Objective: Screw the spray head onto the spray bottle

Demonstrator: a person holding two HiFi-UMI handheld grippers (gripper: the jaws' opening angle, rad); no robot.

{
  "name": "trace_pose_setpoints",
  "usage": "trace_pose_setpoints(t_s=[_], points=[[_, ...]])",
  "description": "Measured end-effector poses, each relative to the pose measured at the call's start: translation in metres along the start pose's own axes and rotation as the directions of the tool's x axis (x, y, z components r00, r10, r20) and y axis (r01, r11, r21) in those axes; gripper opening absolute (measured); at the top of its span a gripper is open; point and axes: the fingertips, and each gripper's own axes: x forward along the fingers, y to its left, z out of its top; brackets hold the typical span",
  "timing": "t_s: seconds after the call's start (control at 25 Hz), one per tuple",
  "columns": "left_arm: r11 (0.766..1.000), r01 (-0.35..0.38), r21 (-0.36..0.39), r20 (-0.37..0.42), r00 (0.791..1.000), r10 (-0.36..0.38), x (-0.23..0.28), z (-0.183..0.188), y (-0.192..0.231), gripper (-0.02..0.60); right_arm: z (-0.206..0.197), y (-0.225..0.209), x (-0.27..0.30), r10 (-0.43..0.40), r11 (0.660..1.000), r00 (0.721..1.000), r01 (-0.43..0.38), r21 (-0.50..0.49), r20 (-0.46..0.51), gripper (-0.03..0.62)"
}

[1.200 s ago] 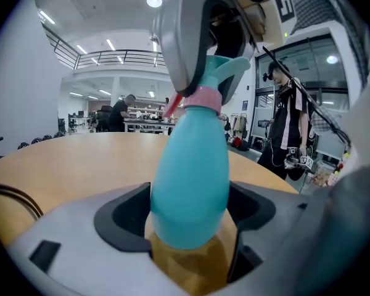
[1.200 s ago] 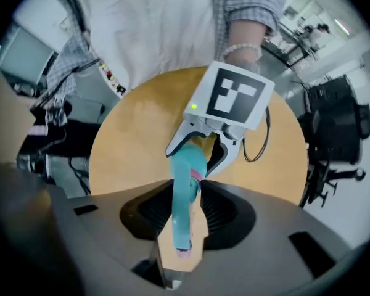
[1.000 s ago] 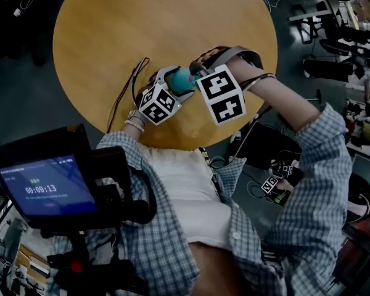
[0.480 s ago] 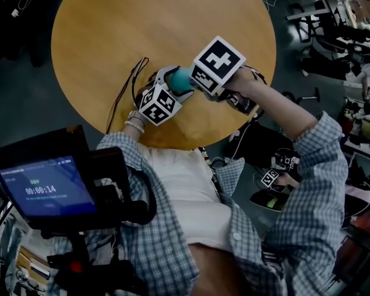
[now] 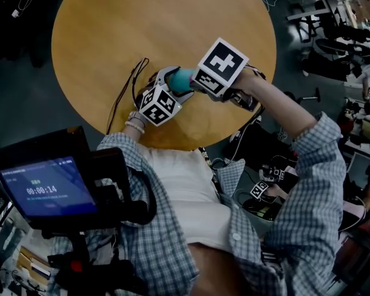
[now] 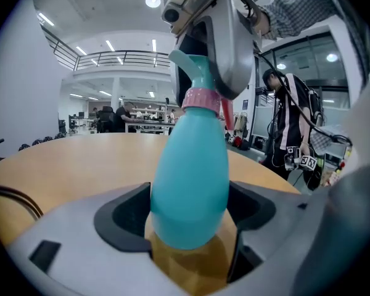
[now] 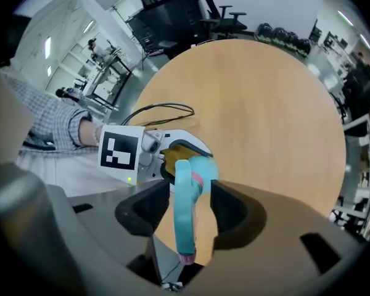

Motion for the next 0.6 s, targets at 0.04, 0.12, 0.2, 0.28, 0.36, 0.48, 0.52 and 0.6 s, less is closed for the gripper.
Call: trace_pose_setpoints(t_s=[0.04,0.12,0.2,0.28,0.36,0.48,0.52,0.6], points=[[1.000,0.002,-0.001,0.001,1.000,-0.002,0.000,0.000,0.000,0.387,0.002,0.002,-0.001,0.003,0.999,1.000,-0.003,-0.036,0.007,0.196],[1.000,0.004,-0.004,0.003,1.000,-0.004,-0.001,-0.001,0.001,0.387,0.007,0.006,-0.006,0.014,0.994,0.999,-0.010,-0.106,0.041,0.239],[1.000,0.007,-0.011,0.006,1.000,-0.007,-0.002,-0.002,0.001,0.387,0.011,0.012,-0.015,0.022,0.984,0.995,-0.005,-0.180,0.093,0.264],[1.000,0.009,-0.019,0.006,1.000,-0.008,-0.004,-0.004,0.001,0.387,0.013,0.017,-0.021,0.028,0.968,0.989,0.009,-0.250,0.144,0.268],[1.000,0.011,-0.018,-0.005,1.000,-0.011,-0.005,-0.007,0.002,0.387,0.011,0.019,-0.024,0.023,0.957,0.981,0.034,-0.287,0.194,0.281],[0.999,0.015,0.040,-0.064,0.998,-0.013,-0.005,-0.018,0.001,0.387,0.004,0.016,-0.025,0.030,0.963,0.958,0.049,-0.264,0.286,0.288],[0.998,0.019,0.058,-0.078,0.997,-0.015,-0.007,-0.022,0.001,0.388,0.002,0.015,-0.025,0.038,0.969,0.947,0.042,-0.242,0.318,0.288],[0.998,0.023,0.053,-0.080,0.997,-0.019,-0.011,-0.026,0.002,0.388,-0.003,0.014,-0.026,0.042,0.978,0.925,0.039,-0.203,0.377,0.289]])
